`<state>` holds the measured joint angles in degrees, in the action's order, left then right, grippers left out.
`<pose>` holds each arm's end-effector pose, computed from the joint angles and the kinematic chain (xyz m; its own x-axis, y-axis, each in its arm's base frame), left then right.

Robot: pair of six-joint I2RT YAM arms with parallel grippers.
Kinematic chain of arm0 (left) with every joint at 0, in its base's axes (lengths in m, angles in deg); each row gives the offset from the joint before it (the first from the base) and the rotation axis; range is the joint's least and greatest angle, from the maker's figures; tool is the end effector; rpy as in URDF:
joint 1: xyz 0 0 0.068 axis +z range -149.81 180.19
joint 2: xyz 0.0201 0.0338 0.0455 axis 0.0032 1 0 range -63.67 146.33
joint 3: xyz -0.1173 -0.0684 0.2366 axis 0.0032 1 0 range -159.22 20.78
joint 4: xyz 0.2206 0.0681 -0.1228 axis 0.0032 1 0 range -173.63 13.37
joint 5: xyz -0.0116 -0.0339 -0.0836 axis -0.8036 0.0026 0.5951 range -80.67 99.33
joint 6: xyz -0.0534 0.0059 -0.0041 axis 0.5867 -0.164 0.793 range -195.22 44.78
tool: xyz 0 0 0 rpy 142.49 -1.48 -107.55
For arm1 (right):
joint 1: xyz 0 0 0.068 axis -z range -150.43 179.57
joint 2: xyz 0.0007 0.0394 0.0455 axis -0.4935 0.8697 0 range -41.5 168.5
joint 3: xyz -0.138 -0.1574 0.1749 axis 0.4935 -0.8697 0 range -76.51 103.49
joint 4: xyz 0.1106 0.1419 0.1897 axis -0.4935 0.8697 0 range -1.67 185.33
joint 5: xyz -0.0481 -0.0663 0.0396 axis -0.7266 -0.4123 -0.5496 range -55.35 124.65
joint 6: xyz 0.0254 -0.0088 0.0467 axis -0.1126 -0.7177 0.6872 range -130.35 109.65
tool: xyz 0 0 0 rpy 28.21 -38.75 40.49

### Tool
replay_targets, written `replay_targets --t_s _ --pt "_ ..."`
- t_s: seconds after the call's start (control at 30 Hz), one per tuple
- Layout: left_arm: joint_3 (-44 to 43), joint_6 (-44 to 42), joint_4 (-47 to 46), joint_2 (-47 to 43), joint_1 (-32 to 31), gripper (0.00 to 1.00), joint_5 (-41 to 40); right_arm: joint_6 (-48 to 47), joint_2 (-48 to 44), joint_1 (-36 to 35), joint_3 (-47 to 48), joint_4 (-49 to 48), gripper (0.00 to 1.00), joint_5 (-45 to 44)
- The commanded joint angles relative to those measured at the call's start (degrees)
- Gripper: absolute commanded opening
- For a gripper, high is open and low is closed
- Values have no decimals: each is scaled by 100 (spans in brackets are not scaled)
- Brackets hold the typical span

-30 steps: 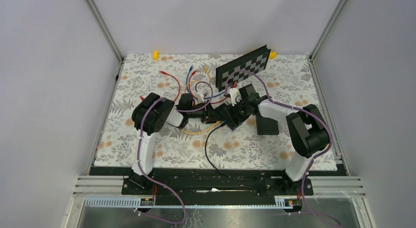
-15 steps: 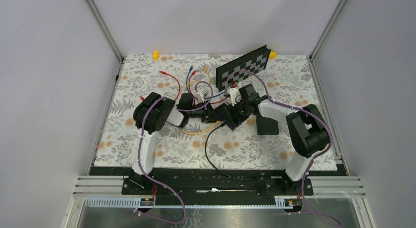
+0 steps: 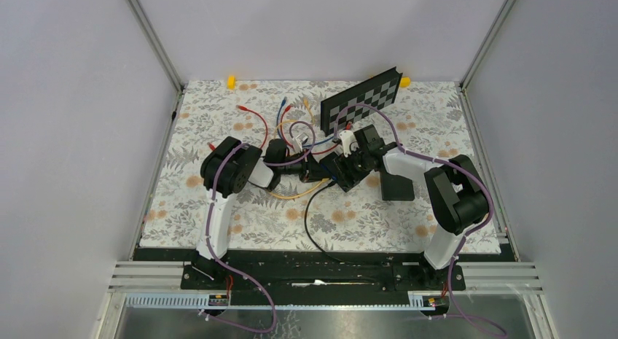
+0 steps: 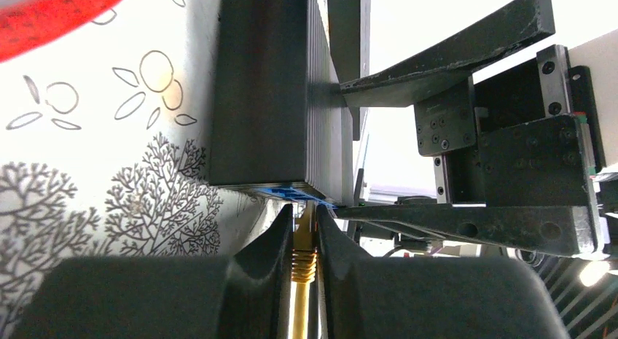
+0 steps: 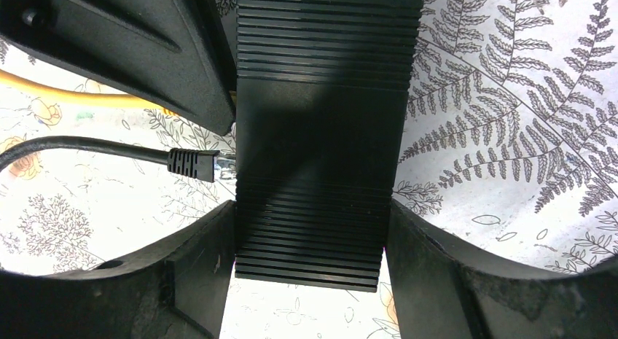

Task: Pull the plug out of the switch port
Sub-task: Pull the connector from the switch port.

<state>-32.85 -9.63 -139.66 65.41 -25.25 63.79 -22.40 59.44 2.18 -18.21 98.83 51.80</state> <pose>0.3446 -0.1960 0.0649 -0.9825 -0.1189 -0.1434 0.1162 0.2108 -0.9706 0.3111 0.1731 0.1645 -0.5701 -0.5203 -0.6359 -0.7319 0.6732 0.1054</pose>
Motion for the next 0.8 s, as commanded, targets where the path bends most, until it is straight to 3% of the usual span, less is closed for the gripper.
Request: replay_targets --t_s 0.0,0.23,0.5,0.77 --pt "-24 336 -492 128 12 0 -42 186 131 -113 -100 71 0 -561" --pt "18 765 -1079 276 12 0 80 64 138 -283 -35 67 0 -1200" --pt "175 1038 -1535 378 -59 0 -55 335 43 -281 -22 53 0 -1305" --pt "275 383 -777 265 -287 0 -214 238 124 -265 103 170 0 -1434"
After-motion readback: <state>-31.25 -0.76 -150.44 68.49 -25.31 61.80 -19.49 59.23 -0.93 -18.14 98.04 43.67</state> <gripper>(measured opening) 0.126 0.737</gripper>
